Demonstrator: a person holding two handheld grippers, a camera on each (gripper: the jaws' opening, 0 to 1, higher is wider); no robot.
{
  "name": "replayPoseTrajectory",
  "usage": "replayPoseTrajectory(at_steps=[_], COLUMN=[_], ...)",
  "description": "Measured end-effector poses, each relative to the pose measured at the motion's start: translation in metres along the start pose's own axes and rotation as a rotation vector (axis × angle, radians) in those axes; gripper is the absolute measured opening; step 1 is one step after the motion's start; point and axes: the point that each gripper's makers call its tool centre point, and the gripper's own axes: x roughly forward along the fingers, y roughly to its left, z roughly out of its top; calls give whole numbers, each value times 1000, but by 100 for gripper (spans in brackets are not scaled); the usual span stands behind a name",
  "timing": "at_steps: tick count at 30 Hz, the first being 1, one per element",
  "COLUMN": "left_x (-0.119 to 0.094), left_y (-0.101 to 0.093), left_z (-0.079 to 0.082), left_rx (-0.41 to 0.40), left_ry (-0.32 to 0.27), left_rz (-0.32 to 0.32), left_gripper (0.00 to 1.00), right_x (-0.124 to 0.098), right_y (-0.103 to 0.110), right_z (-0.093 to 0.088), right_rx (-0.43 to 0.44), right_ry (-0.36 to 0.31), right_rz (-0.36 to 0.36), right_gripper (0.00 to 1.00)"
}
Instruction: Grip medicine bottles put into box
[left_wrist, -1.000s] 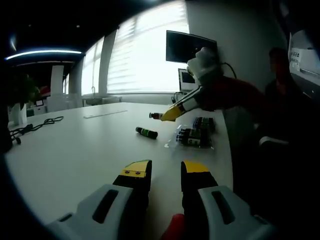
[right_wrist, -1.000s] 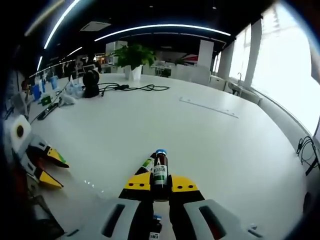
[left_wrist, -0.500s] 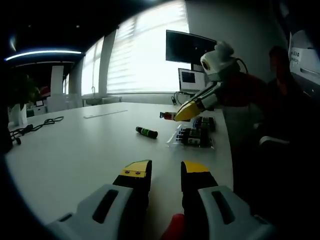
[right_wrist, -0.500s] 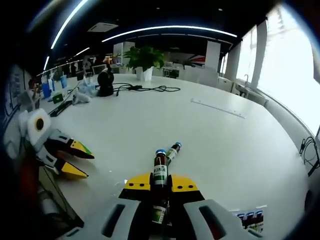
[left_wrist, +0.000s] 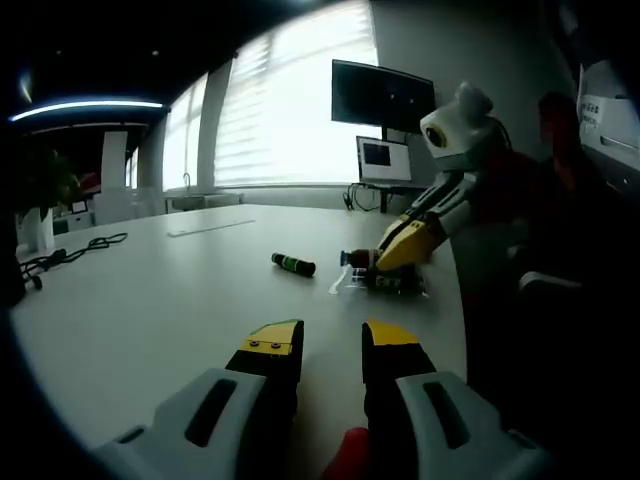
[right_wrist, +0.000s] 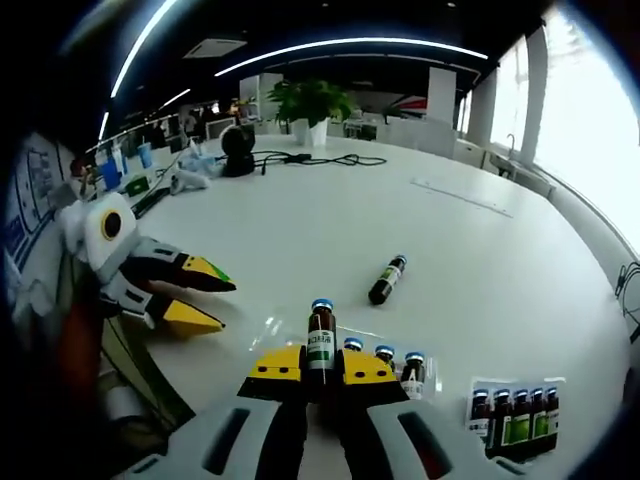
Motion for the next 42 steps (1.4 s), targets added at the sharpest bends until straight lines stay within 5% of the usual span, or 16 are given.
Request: replayPoseTrajectory(at_steps=[13, 27, 35, 42], left_x=[0, 0, 0, 0], left_y=[-1, -2, -2, -2], left_z=[0, 0, 0, 0], left_rx=[1, 3, 4, 5], left_ry=[0, 0, 1, 3], left_rz=[-3, -7, -6, -5], left_gripper=[17, 17, 17, 17], right_x=[2, 2, 1, -7], right_y=[4, 1, 7, -3], right_z=[-10, -11, -7, 4], right_rx=[47, -28, -81, -8], right_ry=[44, 51, 34, -16], right_rz=[-20, -80, -66, -39], right_gripper=[8, 8, 10, 9])
